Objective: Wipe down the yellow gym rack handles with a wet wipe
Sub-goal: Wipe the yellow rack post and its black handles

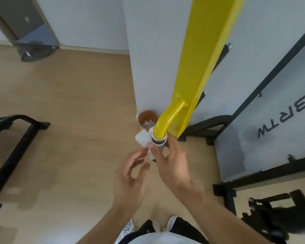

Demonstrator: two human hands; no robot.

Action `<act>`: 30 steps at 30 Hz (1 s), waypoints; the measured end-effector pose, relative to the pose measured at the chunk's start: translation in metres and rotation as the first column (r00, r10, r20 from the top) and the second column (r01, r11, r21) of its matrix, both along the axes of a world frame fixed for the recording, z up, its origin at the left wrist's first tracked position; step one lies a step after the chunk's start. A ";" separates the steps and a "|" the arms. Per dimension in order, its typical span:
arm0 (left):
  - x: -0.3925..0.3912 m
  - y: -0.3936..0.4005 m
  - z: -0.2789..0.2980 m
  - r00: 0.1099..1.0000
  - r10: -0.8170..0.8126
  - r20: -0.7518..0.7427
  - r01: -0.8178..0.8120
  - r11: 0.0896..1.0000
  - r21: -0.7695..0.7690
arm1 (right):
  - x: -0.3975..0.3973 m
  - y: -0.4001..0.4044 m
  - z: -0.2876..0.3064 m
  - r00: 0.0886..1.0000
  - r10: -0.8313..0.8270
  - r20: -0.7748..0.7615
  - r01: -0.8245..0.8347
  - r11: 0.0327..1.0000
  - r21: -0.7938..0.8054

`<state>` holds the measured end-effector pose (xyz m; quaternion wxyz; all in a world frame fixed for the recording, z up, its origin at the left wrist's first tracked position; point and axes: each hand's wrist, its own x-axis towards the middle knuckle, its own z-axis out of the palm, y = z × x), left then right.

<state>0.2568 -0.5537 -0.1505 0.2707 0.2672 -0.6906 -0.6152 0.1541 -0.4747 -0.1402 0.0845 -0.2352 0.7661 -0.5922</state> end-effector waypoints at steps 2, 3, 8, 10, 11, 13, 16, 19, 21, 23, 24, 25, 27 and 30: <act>-0.007 -0.002 0.005 0.992 -0.124 -0.021 0.124 0.992 -0.007 | 0.000 -0.002 -0.001 0.999 -0.045 -0.020 0.045 0.999 -0.005; -0.010 -0.004 0.005 0.986 -0.168 -0.024 0.167 0.986 -0.012 | 0.000 -0.002 -0.004 0.998 -0.057 -0.031 0.057 0.998 0.002; -0.018 -0.026 -0.006 0.938 -0.311 0.153 0.326 0.941 -0.088 | -0.001 0.000 -0.038 0.995 0.018 -0.096 0.008 0.965 0.261; -0.018 -0.032 -0.011 0.909 -0.356 0.216 0.381 0.921 -0.085 | -0.002 0.001 -0.043 0.989 0.024 -0.146 0.026 0.943 0.332; -0.019 -0.034 -0.012 0.899 -0.374 0.227 0.400 0.913 -0.077 | -0.002 0.000 -0.042 0.982 0.019 -0.189 0.047 0.940 0.339; -0.021 -0.040 -0.007 0.890 -0.408 0.203 0.423 0.905 -0.040 | -0.003 0.000 -0.033 0.953 0.015 -0.302 0.077 0.954 0.291; -0.025 -0.045 0.008 0.894 -0.444 0.063 0.442 0.896 0.045 | -0.002 0.001 -0.013 0.935 -0.048 -0.352 0.120 0.975 0.186; -0.026 -0.042 0.013 0.894 -0.448 -0.005 0.447 0.890 0.085 | 0.001 -0.002 -0.007 0.944 -0.101 -0.315 0.151 0.979 0.139; -0.025 -0.037 0.009 0.895 -0.446 0.022 0.442 0.893 0.083 | 0.004 -0.004 -0.005 0.962 -0.115 -0.248 0.146 0.983 0.111; -0.023 -0.031 0.003 0.887 -0.458 0.060 0.453 0.887 0.090 | 0.003 -0.005 -0.001 0.982 -0.111 -0.155 0.123 0.990 0.067; -0.023 -0.029 0.002 0.882 -0.465 0.070 0.456 0.883 0.113 | 0.002 -0.004 0.003 0.988 -0.106 -0.114 0.113 0.992 0.053; -0.024 -0.028 0.000 0.880 -0.469 0.076 0.456 0.878 0.145 | -0.001 -0.004 0.005 0.992 -0.101 -0.082 0.105 0.994 0.042; -0.027 -0.028 -0.001 0.874 -0.480 0.077 0.457 0.865 0.209 | -0.005 -0.002 0.009 0.992 -0.105 -0.068 0.108 0.993 0.038; -0.025 -0.032 -0.007 0.872 -0.468 0.144 0.433 0.874 0.218 | -0.007 0.001 0.012 0.997 -0.056 -0.054 0.057 0.998 0.013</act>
